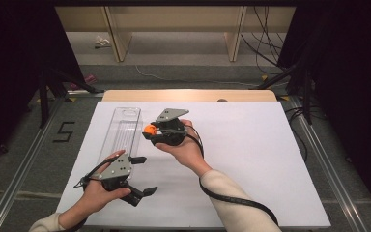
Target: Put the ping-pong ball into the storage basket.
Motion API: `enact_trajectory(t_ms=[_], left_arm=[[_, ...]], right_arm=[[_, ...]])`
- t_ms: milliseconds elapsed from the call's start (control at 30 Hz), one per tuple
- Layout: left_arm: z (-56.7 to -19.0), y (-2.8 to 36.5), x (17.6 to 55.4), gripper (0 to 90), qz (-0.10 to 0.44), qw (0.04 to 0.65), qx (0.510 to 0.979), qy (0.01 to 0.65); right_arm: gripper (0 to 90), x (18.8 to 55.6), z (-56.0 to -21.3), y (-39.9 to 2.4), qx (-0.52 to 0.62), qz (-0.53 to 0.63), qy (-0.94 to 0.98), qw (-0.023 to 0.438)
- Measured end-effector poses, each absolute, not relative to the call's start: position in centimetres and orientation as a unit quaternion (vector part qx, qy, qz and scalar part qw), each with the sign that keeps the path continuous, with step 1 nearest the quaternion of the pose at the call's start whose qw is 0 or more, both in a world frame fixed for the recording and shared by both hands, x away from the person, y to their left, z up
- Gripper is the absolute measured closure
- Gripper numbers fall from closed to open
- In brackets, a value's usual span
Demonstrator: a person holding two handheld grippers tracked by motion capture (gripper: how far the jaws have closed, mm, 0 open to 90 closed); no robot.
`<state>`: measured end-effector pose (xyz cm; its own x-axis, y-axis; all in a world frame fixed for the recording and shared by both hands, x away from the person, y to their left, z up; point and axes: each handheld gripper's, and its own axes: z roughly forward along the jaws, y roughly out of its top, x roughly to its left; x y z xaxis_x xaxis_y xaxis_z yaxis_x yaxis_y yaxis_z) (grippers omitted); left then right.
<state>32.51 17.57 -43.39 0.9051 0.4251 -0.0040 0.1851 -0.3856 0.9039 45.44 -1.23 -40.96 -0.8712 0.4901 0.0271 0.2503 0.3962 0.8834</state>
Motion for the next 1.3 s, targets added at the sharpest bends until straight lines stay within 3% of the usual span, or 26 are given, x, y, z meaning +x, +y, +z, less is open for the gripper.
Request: enact_trajectory(t_ms=[1300], left_arm=[[-43.4,17.5,32.5,0.9,0.115,0.520,0.826,0.182]], right_arm=[[51.5,46.0,-41.1,0.5,0.221,0.503,0.828,0.110]])
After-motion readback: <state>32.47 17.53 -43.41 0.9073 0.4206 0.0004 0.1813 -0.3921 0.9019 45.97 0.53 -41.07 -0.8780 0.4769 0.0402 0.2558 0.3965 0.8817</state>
